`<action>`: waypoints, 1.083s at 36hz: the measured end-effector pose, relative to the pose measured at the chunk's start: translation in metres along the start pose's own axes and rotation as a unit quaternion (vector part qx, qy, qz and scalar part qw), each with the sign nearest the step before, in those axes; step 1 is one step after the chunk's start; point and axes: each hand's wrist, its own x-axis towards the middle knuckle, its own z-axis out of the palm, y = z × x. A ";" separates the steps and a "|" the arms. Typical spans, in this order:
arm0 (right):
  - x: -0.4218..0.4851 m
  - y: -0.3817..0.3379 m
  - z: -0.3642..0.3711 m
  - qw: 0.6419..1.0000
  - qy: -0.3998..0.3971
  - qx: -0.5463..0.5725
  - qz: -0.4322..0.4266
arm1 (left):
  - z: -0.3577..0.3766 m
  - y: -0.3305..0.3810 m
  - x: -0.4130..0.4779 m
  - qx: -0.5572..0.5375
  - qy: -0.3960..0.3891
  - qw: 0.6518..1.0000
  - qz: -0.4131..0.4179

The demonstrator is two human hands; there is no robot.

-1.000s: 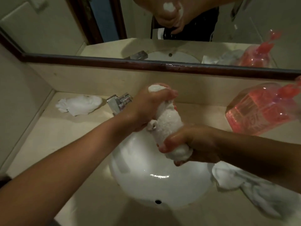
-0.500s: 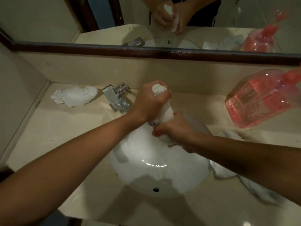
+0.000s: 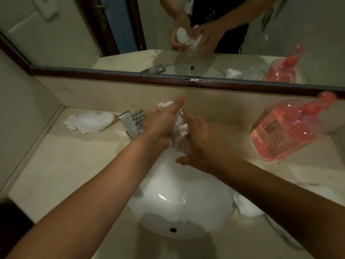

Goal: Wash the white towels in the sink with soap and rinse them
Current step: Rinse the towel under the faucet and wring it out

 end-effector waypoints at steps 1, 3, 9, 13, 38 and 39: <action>0.001 0.002 0.002 1.000 0.012 -0.007 0.011 | 0.002 -0.001 -0.002 -0.005 0.006 1.000 0.000; 0.002 0.009 0.007 0.999 0.047 -0.023 -0.002 | 0.003 0.003 -0.005 0.012 0.000 1.000 0.012; 0.003 -0.001 -0.022 0.932 -0.029 0.347 0.098 | -0.014 0.021 -0.011 0.136 -0.094 0.977 0.133; -0.010 0.001 -0.027 0.687 -0.177 0.698 0.097 | -0.020 0.016 -0.004 0.075 -0.104 0.978 0.166; -0.022 0.003 -0.045 0.675 -0.328 0.633 0.189 | -0.008 0.015 -0.014 -0.024 -0.228 0.973 -0.006; -0.021 0.001 -0.044 0.692 -0.327 0.610 0.205 | -0.008 0.014 -0.014 0.002 -0.222 0.975 -0.002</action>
